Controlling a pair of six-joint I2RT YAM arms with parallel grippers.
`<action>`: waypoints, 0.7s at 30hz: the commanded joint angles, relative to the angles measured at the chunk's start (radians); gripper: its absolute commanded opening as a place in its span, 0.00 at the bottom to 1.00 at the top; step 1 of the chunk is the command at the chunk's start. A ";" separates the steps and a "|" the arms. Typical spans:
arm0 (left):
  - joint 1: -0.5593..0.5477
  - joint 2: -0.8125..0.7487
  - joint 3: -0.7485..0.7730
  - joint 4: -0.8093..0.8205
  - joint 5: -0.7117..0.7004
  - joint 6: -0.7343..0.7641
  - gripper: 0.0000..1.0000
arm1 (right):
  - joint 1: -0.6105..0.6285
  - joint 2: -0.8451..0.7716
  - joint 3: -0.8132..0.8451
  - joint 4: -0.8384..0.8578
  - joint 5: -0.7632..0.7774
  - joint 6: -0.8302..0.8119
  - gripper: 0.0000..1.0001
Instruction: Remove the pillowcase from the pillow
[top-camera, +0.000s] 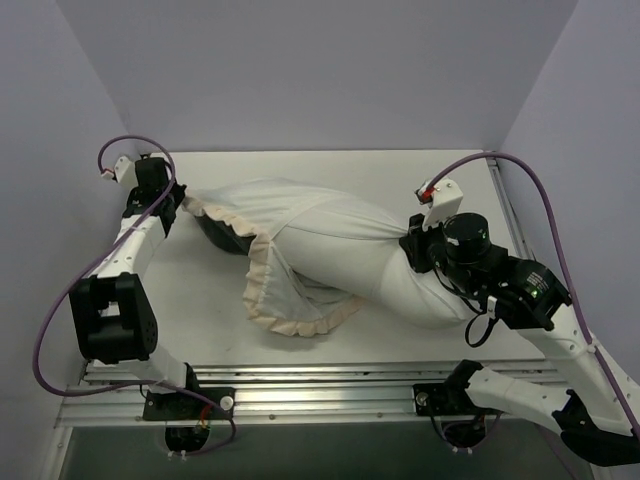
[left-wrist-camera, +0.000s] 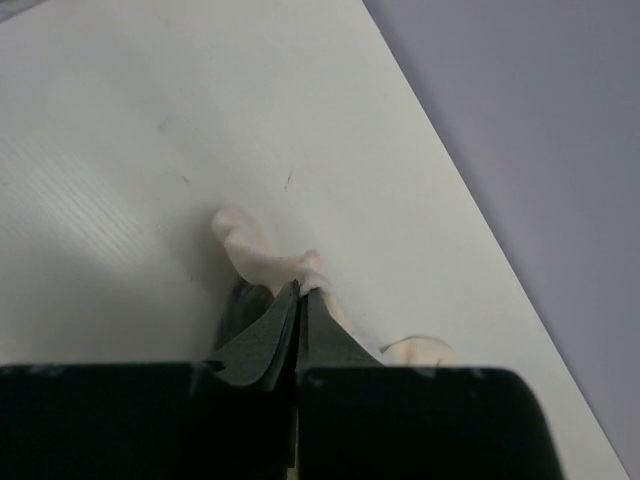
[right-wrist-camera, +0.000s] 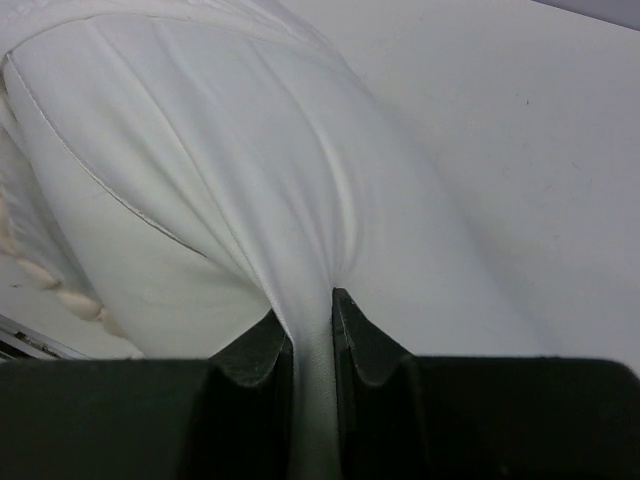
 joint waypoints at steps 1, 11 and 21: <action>0.060 0.072 0.134 0.030 -0.025 0.055 0.02 | -0.032 -0.049 0.109 0.070 0.182 -0.031 0.00; 0.078 0.202 0.431 -0.103 0.027 0.153 0.02 | -0.031 -0.002 0.323 0.112 0.215 -0.112 0.00; 0.106 0.235 0.458 -0.116 0.133 0.176 0.04 | -0.028 0.065 0.283 0.089 -0.158 -0.137 0.00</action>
